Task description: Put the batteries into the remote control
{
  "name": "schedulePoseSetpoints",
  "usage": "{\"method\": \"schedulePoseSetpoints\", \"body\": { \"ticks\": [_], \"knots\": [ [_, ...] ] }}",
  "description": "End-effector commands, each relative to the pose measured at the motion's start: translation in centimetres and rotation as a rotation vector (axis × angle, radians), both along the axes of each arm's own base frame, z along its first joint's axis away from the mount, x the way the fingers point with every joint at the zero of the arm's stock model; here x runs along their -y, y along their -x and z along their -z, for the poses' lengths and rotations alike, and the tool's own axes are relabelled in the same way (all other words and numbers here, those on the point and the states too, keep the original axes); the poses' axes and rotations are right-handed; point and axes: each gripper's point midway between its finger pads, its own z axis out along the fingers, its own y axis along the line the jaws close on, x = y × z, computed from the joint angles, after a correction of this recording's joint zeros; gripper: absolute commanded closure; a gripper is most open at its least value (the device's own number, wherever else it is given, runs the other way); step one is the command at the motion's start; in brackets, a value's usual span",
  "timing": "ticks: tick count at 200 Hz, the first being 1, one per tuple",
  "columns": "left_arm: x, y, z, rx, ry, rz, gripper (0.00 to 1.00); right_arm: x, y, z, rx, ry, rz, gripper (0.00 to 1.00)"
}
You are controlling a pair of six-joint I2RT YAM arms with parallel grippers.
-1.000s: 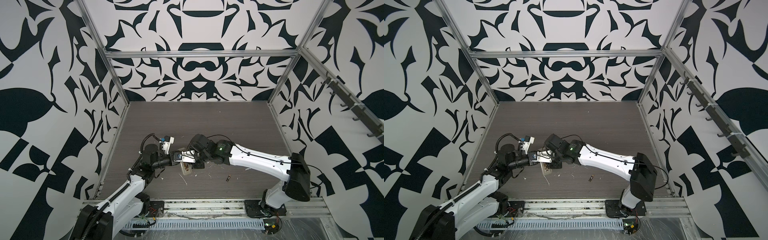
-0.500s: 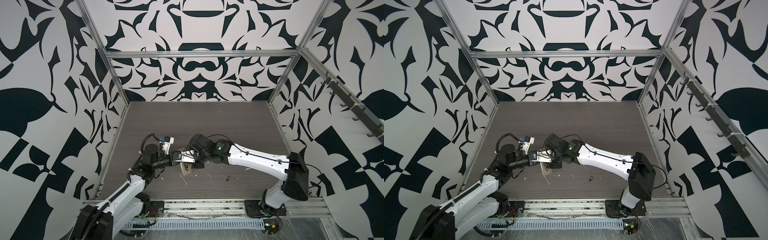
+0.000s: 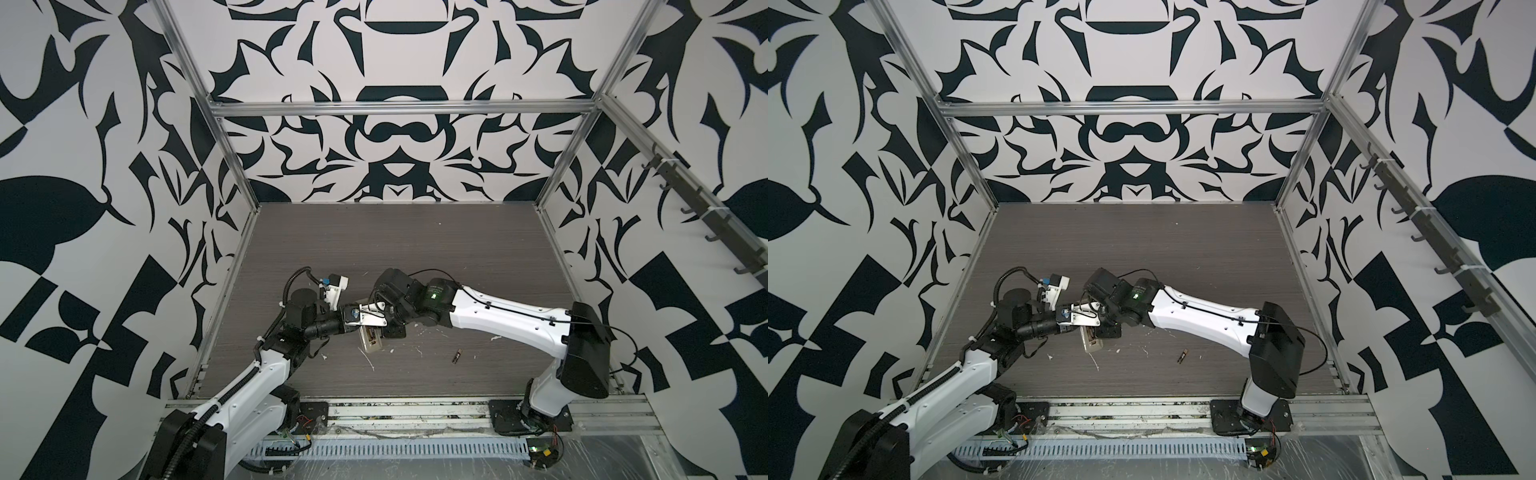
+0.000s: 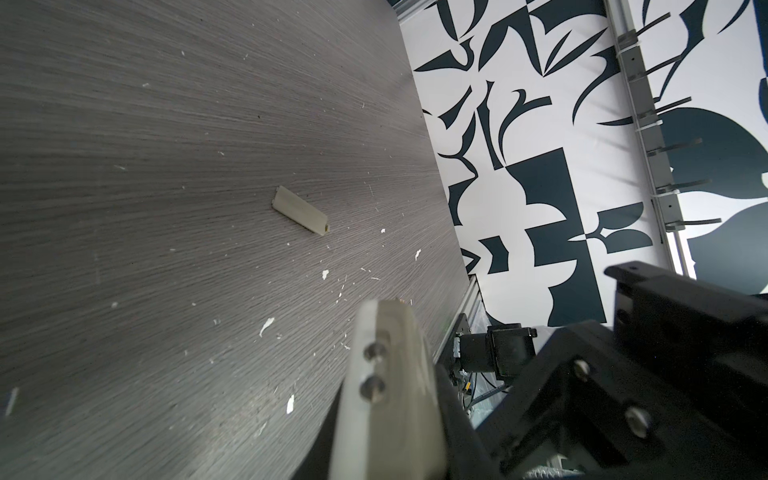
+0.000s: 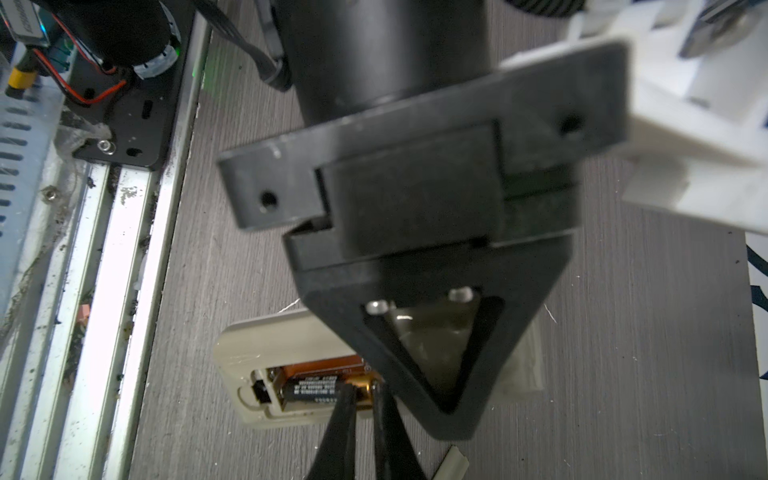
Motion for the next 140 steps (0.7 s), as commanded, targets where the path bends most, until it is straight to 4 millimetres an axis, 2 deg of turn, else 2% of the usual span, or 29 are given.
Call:
{"method": "schedulePoseSetpoints", "body": {
  "ticks": [1, 140],
  "knots": [
    [0.4, -0.3, -3.2, 0.114, 0.057, 0.016, 1.0, 0.0, 1.3, 0.8, -0.04, 0.041, -0.038, 0.87],
    [0.3, -0.2, -3.7, 0.134, 0.065, 0.009, 1.0, 0.6, 1.3, 2.0, -0.024, 0.099, -0.034, 0.9]
  ]
}}
